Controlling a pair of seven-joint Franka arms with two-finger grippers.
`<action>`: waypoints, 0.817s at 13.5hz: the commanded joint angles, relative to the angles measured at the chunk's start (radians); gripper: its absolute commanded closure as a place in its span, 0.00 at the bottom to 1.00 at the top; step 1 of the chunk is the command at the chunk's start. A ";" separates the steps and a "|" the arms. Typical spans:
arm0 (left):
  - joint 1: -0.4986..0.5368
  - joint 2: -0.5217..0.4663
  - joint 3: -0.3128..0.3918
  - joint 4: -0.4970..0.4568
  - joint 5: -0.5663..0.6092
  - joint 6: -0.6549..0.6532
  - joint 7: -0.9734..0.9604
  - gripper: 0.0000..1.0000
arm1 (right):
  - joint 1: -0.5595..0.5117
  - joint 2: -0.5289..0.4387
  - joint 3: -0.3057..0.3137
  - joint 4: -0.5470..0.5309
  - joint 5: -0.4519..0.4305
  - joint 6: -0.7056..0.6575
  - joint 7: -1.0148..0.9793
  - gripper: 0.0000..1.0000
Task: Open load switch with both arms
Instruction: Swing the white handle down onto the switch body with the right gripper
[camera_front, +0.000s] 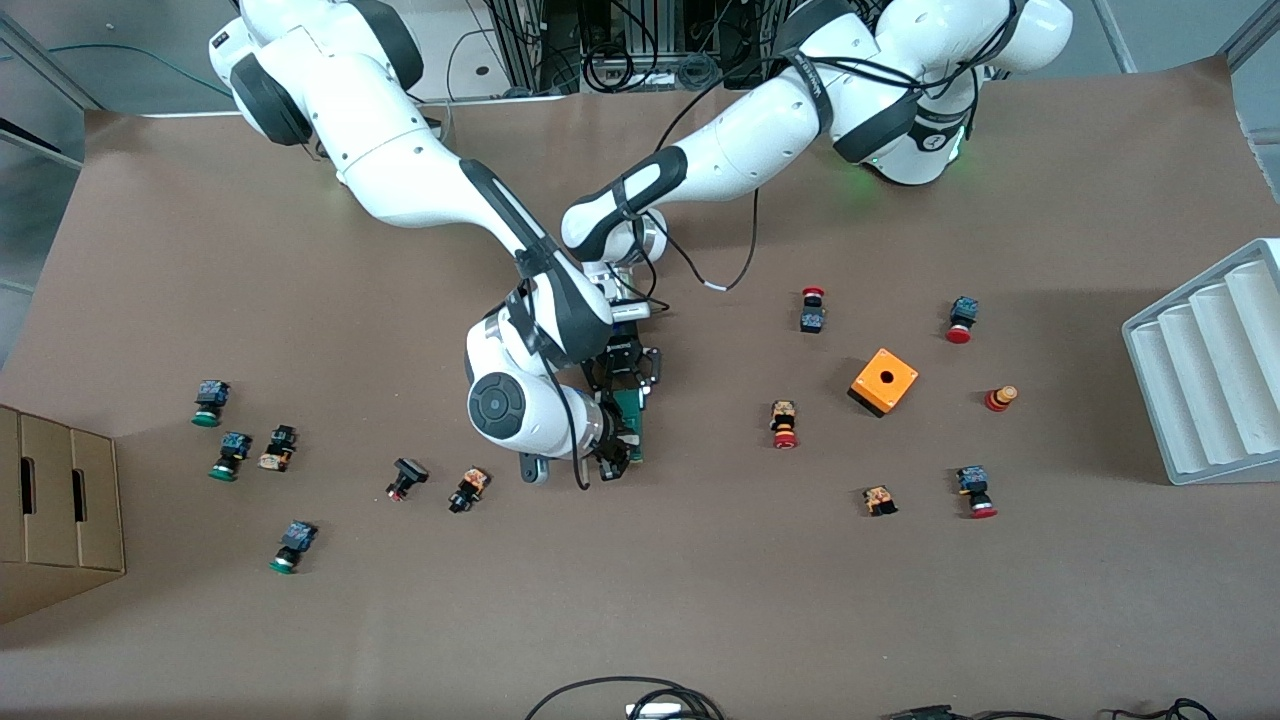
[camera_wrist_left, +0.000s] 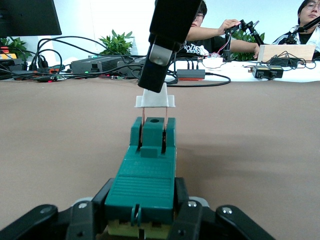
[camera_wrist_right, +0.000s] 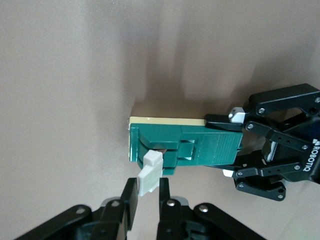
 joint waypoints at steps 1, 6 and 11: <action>0.003 0.019 -0.010 0.013 0.027 0.014 0.002 0.51 | 0.017 -0.036 -0.003 -0.083 0.026 -0.026 -0.026 0.77; 0.003 0.019 -0.010 0.013 0.022 0.018 0.002 0.51 | 0.021 -0.048 -0.003 -0.100 0.023 -0.023 -0.027 0.77; 0.003 0.019 -0.010 0.013 0.022 0.018 0.002 0.51 | 0.020 -0.065 -0.002 -0.100 0.023 -0.025 -0.023 0.77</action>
